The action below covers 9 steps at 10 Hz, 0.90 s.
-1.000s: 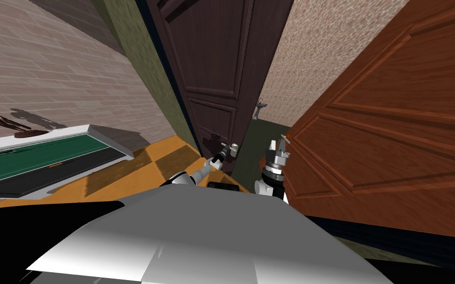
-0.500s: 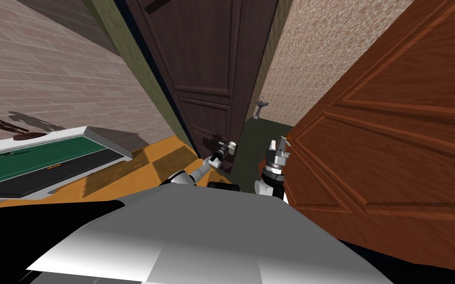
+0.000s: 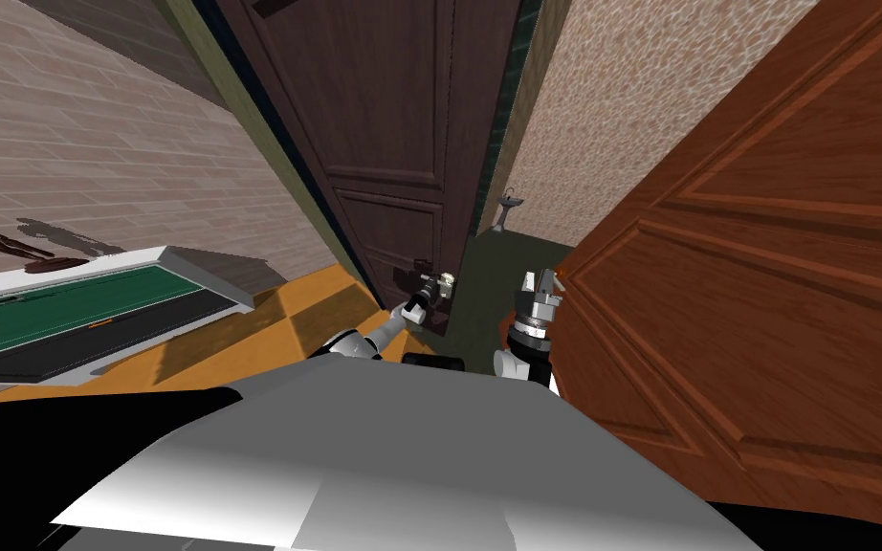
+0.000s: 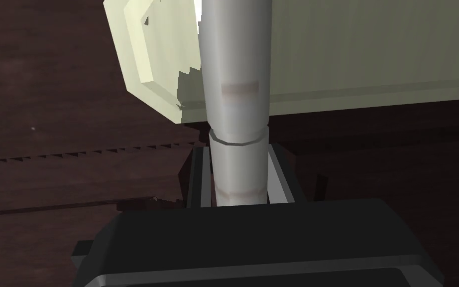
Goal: Push the door open
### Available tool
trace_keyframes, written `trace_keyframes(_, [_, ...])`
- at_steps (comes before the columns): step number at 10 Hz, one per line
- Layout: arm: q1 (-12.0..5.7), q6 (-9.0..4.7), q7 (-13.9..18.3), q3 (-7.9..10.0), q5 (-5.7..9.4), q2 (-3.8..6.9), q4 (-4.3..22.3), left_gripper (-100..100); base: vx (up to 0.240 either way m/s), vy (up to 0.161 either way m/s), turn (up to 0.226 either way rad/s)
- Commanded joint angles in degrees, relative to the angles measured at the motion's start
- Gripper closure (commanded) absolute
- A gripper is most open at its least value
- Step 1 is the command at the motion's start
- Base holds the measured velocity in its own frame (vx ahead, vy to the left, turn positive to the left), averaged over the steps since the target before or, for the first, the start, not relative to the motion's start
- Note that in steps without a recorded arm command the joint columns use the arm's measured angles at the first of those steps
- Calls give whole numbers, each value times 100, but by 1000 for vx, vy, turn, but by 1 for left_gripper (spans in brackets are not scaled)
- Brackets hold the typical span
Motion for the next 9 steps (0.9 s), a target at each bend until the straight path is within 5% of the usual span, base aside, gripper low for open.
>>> trace_keyframes(1, [15, -8, -47, 172, 17, 97, -15, 100, 89, -102, 72])
trace_keyframes(9, [-9, -32, -135, 537, 46, 133, 80, 100, 77, -92, 48])
